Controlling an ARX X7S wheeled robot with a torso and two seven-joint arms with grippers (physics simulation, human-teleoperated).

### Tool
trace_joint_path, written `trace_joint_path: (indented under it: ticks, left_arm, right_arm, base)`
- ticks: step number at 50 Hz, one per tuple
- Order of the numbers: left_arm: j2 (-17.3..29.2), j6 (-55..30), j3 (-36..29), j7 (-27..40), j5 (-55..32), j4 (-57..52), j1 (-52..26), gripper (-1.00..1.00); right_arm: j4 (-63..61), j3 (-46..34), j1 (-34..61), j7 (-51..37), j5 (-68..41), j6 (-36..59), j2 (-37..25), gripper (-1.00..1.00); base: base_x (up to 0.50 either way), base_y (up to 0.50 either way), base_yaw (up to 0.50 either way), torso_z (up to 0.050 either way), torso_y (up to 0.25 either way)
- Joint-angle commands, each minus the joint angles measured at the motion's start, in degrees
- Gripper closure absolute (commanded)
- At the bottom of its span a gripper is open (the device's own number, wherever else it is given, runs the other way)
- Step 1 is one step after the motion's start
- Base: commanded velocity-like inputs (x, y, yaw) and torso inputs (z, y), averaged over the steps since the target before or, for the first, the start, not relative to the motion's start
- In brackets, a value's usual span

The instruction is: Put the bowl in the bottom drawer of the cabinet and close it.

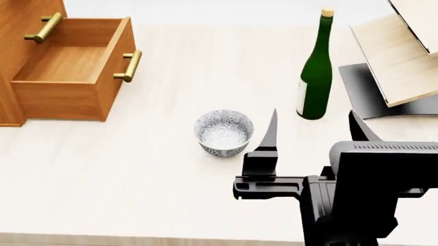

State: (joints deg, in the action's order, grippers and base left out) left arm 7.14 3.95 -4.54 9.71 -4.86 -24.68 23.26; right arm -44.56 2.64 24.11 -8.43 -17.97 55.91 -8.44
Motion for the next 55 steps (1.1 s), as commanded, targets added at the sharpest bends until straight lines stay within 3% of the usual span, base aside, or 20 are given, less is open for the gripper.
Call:
trace_joint_path:
  ticks: [1,11,55]
  left_arm:
    - [0.9,2.5,-0.4,0.4,-1.6,0.7,1.7,-1.0]
    - [1.8,3.4,-1.7,0.6,-0.2,1.5,1.7,-1.0]
    - [3.7,4.3,-3.5,2.4,-0.9,2.1,1.4,-1.0]
  right_arm:
    - [-4.3,-0.1,3.9,-1.2,-1.7,5.4,-0.8,-1.0]
    - [-4.3,-0.8,3.9,-1.2,-2.1,4.5,-1.2,-1.0]
    - [-3.4,-0.2,3.3,-2.6,-5.2,3.6,-1.1,-1.0]
  base:
    - [0.0,0.0,0.0,0.0,0.0]
    - [0.0,0.08,0.0,0.0,0.0]
    - [0.0,0.5,0.0,0.0,0.0]
